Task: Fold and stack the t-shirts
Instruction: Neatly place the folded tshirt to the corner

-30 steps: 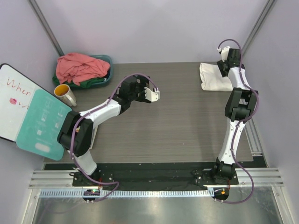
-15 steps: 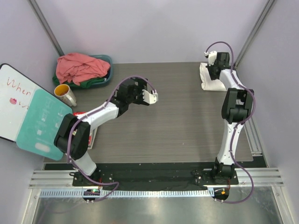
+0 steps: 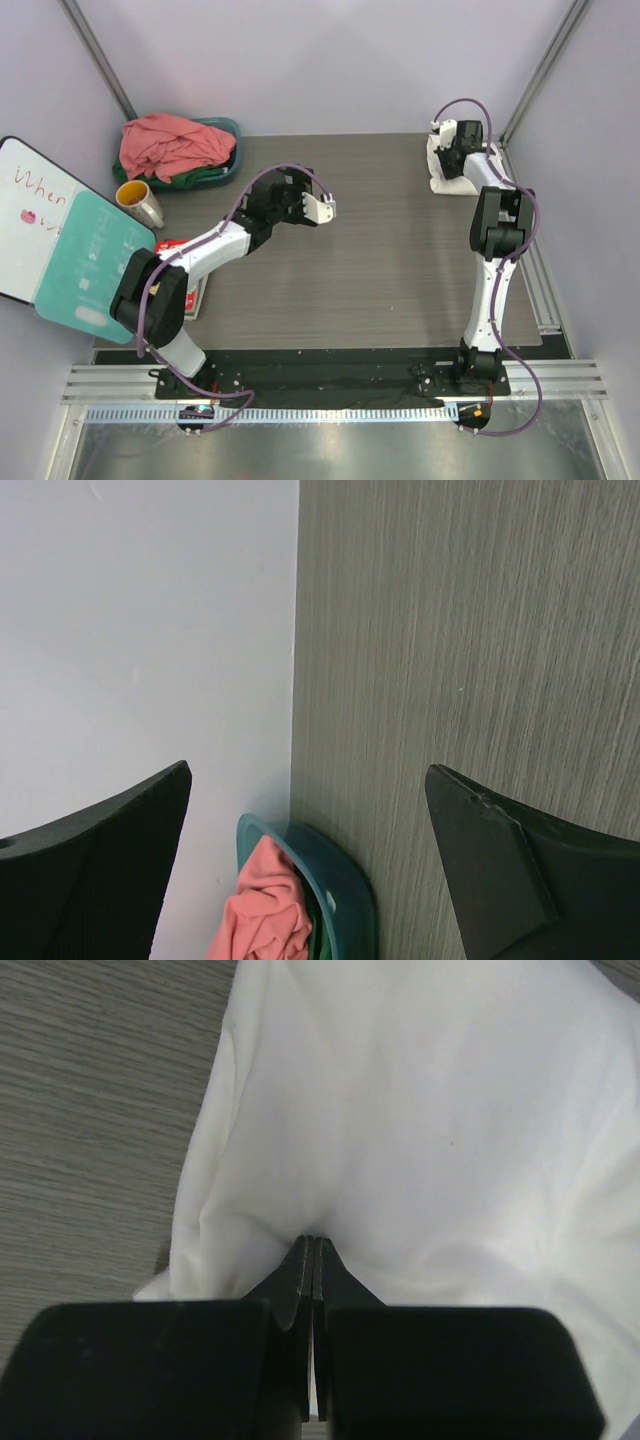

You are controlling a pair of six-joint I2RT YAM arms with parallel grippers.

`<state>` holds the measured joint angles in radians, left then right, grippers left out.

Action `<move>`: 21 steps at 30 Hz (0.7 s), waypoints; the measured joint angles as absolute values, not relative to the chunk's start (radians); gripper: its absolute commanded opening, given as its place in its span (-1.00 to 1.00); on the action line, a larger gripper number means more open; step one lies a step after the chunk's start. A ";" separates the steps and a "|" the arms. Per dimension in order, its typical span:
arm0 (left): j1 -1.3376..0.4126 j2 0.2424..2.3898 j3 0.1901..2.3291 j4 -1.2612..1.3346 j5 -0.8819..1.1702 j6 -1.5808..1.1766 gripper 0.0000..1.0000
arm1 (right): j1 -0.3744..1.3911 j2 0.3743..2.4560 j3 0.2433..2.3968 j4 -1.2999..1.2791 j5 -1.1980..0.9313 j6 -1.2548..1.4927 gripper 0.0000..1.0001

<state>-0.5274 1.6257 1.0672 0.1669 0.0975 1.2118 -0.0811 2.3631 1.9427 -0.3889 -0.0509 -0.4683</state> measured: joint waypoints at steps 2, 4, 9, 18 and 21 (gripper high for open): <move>-0.527 1.626 1.067 0.167 0.097 1.212 1.00 | -0.078 2.363 1.943 -0.389 -0.051 -0.471 -0.98; -0.527 1.626 1.067 0.167 0.097 1.212 1.00 | -0.077 2.363 1.943 -0.389 -0.050 -0.472 -0.98; -0.527 1.626 1.067 0.167 0.098 1.212 1.00 | -0.075 2.355 1.943 -0.394 -0.043 -0.473 -0.98; -0.525 1.626 1.067 0.167 0.097 1.162 1.00 | -0.066 2.232 1.943 -0.420 -0.037 -0.472 -0.98; -0.520 1.626 1.068 0.165 0.097 1.118 0.99 | -0.065 2.180 1.943 -0.419 -0.043 -0.472 -0.98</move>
